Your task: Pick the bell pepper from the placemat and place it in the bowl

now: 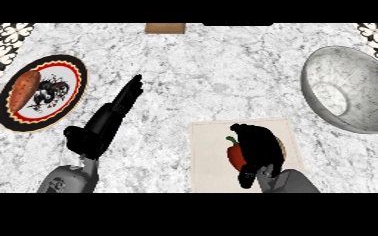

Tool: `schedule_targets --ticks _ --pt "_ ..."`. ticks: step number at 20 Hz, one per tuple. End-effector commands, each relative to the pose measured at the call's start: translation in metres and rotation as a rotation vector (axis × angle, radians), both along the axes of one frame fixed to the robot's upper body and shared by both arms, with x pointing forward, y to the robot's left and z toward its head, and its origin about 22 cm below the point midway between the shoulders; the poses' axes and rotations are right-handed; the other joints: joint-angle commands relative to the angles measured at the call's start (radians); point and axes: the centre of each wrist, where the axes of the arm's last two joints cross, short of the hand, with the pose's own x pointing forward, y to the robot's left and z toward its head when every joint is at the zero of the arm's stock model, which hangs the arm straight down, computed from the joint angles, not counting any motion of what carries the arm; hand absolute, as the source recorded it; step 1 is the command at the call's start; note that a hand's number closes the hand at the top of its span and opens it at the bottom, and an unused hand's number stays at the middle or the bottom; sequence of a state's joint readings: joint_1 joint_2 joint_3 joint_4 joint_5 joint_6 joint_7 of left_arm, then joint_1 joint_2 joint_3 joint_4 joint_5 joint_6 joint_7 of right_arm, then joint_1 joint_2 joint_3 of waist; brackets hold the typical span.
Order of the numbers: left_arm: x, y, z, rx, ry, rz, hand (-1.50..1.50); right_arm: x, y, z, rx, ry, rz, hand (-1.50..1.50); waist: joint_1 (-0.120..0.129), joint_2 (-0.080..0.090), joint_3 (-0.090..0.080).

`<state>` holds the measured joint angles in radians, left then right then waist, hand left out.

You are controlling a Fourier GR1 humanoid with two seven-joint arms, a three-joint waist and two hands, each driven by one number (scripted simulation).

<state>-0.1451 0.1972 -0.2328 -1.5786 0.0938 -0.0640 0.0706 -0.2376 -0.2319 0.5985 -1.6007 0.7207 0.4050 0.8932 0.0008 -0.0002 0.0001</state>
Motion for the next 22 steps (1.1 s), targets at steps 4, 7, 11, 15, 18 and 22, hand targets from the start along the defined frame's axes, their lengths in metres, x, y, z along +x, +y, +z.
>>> schedule_targets --ticks 4,7,11,15,18,22 --pt "0.01 0.001 0.018 0.003 -0.005 0.015 0.0 -0.001 0.014 -0.005 -0.006 -0.105 0.038 1.5 0.0 0.0 0.0" --pt "-0.013 -0.012 0.003 -0.02 -0.003 -0.01 0.0 0.02 0.026 -0.002 0.003 -0.123 0.036 1.5 0.004 0.0 0.0" --pt "-0.004 0.011 -0.005 -0.007 0.011 -0.006 0.0 0.002 -0.027 0.008 0.04 -0.139 0.218 1.5 -0.004 -0.001 0.0" --pt "-0.003 -0.003 -0.012 -0.016 0.004 -0.004 0.0 -0.018 -0.056 0.008 0.102 -0.146 0.417 1.5 -0.012 -0.001 0.0" --pt "0.009 -0.014 0.007 0.002 0.002 0.014 0.0 -0.034 -0.056 0.018 0.075 -0.172 0.408 1.5 -0.009 -0.001 0.0" --pt "0.003 0.01 0.004 0.0 0.016 -0.013 0.0 -0.016 -0.075 0.034 -0.045 -0.367 0.322 1.5 -0.006 -0.002 0.0"
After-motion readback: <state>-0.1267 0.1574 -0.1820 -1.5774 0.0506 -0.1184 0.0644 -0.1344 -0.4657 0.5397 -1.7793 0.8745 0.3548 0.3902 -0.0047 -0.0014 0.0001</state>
